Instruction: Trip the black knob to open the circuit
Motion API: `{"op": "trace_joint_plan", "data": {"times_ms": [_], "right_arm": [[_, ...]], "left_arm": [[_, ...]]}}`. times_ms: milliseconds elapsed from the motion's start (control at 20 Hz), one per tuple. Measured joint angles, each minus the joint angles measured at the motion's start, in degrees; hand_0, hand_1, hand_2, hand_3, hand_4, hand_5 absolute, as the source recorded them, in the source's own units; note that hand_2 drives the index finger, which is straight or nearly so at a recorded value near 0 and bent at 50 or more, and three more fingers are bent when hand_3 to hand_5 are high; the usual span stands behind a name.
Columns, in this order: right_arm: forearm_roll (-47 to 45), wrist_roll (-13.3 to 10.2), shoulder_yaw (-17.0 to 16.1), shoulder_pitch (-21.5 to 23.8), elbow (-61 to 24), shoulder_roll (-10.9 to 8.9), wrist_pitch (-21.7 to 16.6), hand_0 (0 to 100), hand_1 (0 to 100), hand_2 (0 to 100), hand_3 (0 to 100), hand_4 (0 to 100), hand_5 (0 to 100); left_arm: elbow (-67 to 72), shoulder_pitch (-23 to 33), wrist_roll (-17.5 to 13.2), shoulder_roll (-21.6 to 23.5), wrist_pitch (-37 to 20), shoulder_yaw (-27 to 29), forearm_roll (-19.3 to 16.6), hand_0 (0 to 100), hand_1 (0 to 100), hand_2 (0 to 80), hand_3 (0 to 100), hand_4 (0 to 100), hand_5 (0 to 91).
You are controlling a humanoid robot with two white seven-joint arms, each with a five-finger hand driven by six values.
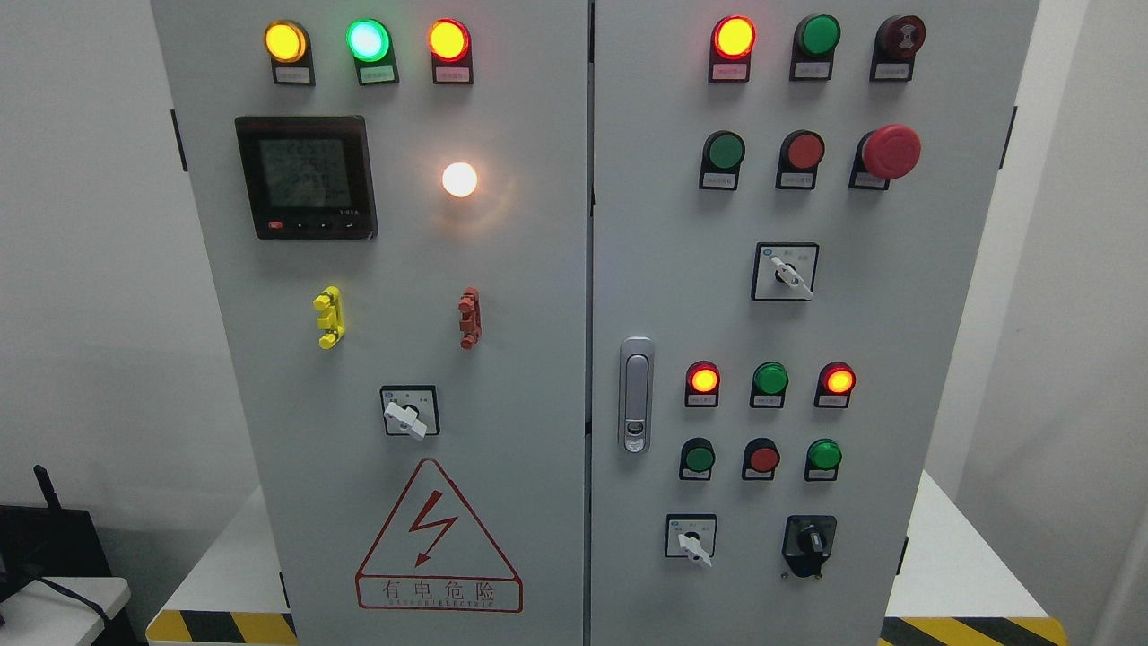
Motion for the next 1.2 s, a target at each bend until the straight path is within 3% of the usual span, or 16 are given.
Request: {"op": "trace_joint_plan", "data": {"times_ms": [451, 902, 1202], "right_arm": [[5.80, -6.24, 0.75, -8.28, -2.76, 0.00, 11.47, 18, 78, 39, 78, 87, 95], [8.52, -12.38, 4.05, -15.48, -3.85, 0.00, 22.65, 18, 79, 40, 78, 86, 95], [8.99, -14.29, 6.46, -19.23, -4.03, 0.00, 27.22, 19, 79, 40, 77, 86, 94]], "left_arm": [[0.00, 0.00, 0.00, 0.01, 0.00, 0.00, 0.00, 12, 39, 0.0, 0, 0, 0.0], [0.00, 0.00, 0.00, 0.01, 0.00, 0.00, 0.00, 12, 39, 0.0, 0, 0, 0.0], [0.00, 0.00, 0.00, 0.01, 0.00, 0.00, 0.00, 12, 39, 0.0, 0, 0, 0.0]]}}
